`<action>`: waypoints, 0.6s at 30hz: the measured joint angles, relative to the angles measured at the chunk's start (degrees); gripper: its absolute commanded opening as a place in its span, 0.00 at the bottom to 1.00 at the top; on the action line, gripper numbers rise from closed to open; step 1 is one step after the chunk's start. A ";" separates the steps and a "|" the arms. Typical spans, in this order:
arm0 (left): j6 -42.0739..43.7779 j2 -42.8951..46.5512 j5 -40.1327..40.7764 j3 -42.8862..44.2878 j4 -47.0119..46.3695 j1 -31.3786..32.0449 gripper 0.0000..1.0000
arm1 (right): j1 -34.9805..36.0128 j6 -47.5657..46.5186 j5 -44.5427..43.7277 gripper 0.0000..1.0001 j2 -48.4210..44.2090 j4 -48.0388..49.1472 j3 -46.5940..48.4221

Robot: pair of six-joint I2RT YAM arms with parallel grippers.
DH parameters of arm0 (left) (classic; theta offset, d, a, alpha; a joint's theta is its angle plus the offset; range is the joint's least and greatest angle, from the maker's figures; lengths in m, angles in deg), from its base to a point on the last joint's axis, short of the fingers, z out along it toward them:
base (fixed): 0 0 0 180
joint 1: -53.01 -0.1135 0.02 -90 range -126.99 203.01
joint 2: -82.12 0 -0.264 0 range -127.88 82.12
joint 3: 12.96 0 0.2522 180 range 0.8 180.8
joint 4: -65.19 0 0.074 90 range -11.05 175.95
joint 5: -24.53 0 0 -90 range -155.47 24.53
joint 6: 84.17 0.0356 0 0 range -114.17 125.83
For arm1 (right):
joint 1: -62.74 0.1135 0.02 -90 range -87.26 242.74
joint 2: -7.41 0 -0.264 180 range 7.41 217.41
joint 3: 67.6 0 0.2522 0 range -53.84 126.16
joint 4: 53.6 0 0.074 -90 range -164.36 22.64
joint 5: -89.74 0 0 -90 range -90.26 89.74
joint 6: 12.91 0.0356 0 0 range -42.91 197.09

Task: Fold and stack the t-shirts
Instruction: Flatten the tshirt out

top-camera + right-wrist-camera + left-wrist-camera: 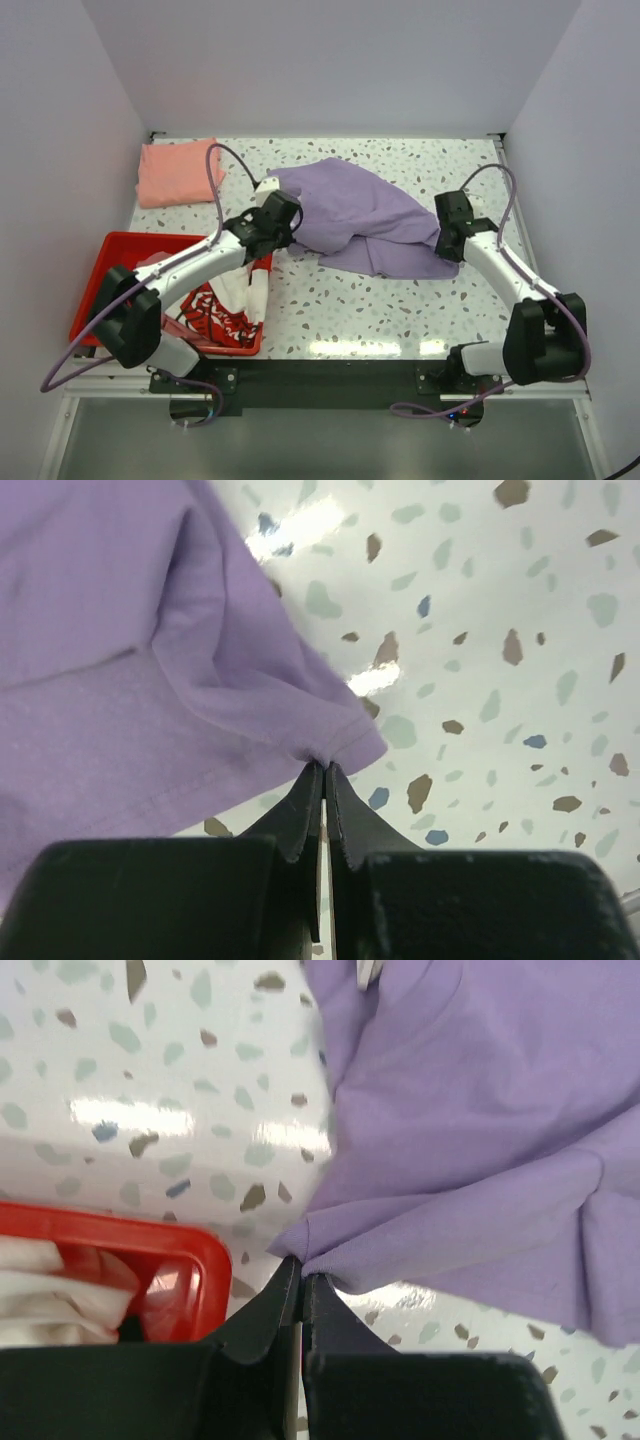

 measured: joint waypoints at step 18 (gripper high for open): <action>11.67 5.77 3.89 31.82 -1.31 -4.35 0.00 | -4.79 -4.76 -5.01 0.00 -9.31 -5.40 34.01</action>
